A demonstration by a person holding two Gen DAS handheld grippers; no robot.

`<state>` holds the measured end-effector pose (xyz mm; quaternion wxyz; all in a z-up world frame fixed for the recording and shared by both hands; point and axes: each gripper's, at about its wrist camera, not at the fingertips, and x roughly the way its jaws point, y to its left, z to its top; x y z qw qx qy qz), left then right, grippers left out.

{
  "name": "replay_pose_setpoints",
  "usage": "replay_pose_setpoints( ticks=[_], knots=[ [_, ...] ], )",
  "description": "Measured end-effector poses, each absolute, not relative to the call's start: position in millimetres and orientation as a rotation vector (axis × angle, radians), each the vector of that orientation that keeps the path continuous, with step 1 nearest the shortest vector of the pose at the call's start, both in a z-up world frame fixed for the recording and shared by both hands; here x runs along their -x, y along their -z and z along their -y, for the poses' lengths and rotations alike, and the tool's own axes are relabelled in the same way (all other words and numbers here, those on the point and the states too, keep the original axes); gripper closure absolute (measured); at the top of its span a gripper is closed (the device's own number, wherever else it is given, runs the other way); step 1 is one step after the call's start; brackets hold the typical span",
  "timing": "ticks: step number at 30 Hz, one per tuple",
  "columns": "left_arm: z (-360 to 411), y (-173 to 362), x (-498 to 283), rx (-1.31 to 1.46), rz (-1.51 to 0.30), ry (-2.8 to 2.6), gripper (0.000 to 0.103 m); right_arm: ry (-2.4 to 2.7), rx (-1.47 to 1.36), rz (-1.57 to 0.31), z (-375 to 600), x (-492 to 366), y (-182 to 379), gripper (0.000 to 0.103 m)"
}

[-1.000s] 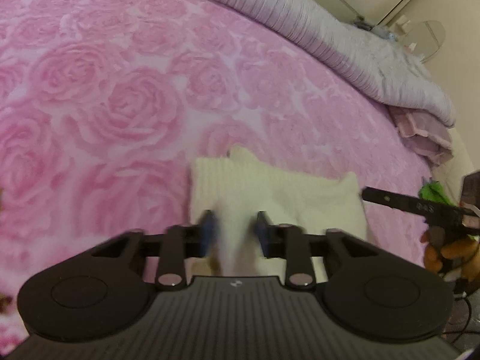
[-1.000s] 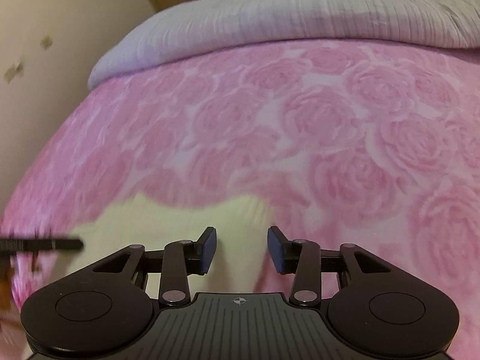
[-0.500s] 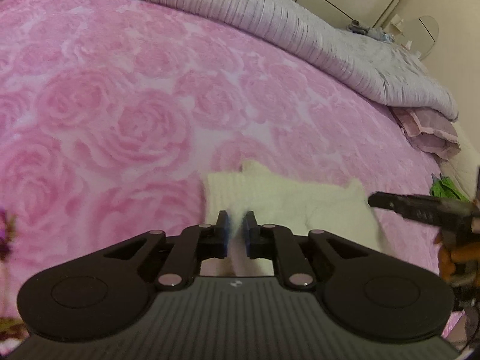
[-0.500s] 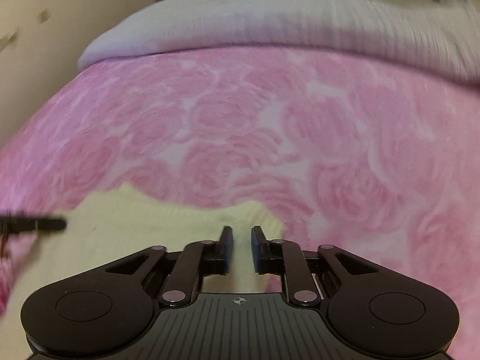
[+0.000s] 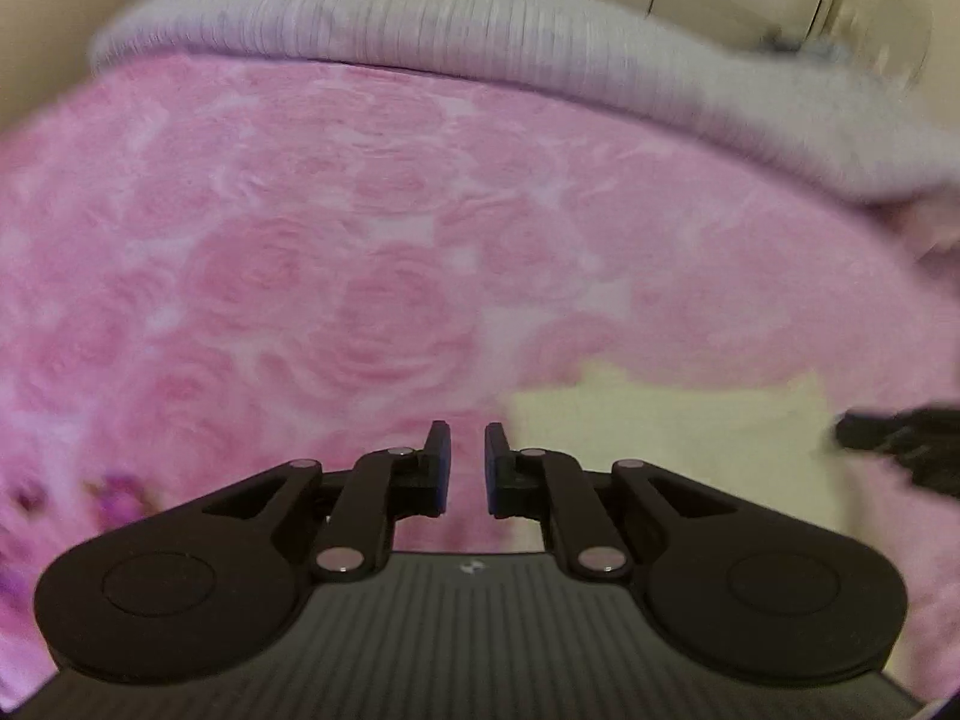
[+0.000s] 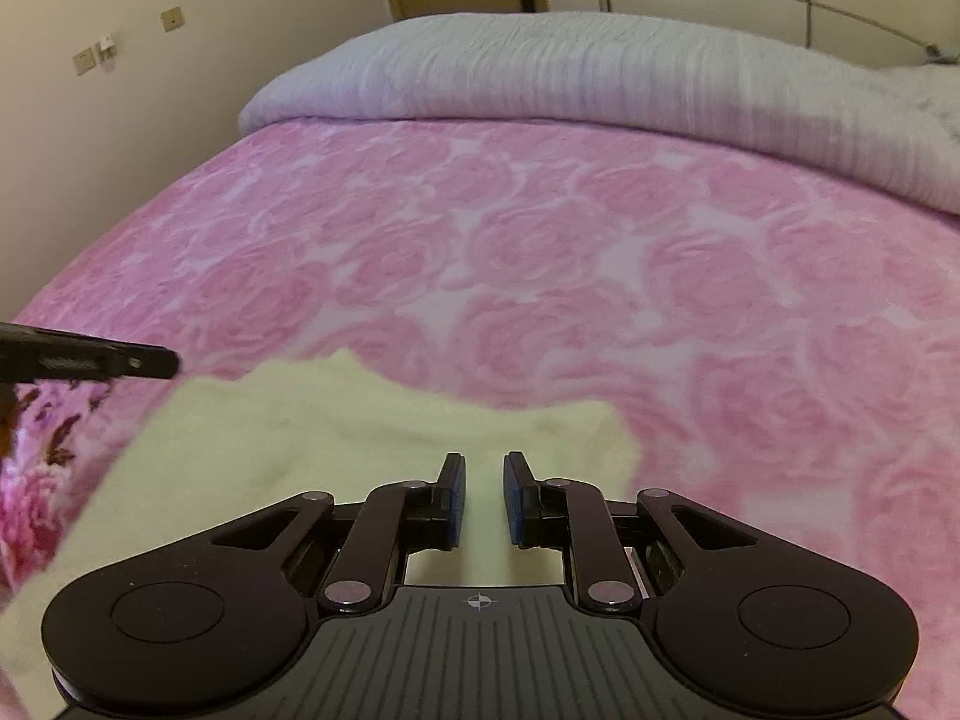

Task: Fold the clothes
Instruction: 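Pinch the sweater edge with the left gripper while the right gripper hovers open, then release the folded sweater and pull both open grippers back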

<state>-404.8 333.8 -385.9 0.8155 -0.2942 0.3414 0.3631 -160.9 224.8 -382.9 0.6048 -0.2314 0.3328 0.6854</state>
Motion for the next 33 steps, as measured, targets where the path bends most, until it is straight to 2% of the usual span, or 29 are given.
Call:
replay_pose_setpoints(
  ticks=[6,8,9,12,17,23,30,33],
  knots=[
    [-324,390,373,0.734,-0.690,-0.523,0.094,-1.593,0.578,-0.811,-239,161,392,0.086],
    [-329,405,356,0.711,-0.728,-0.565,0.096,-1.594,0.611,-0.802,-250,168,400,0.086],
    [-331,412,348,0.698,-0.746,-0.592,0.100,-1.592,0.625,-0.791,-256,172,403,0.086],
    [-343,421,345,0.762,-0.713,-0.635,0.100,-1.575,0.641,-0.768,-274,178,409,0.086],
    [-337,400,349,0.683,-0.661,-0.745,0.100,-1.518,0.587,-0.754,-282,174,405,0.086],
    [-330,375,408,0.719,-0.587,-0.784,0.099,-1.488,0.551,-0.729,-230,169,375,0.086],
    [-269,377,468,0.750,-0.649,-0.754,0.098,-1.495,0.468,-0.869,-122,173,371,0.086],
    [-243,371,491,0.768,-0.618,-0.775,0.098,-1.457,0.433,-0.870,-81,184,370,0.086]
  ],
)
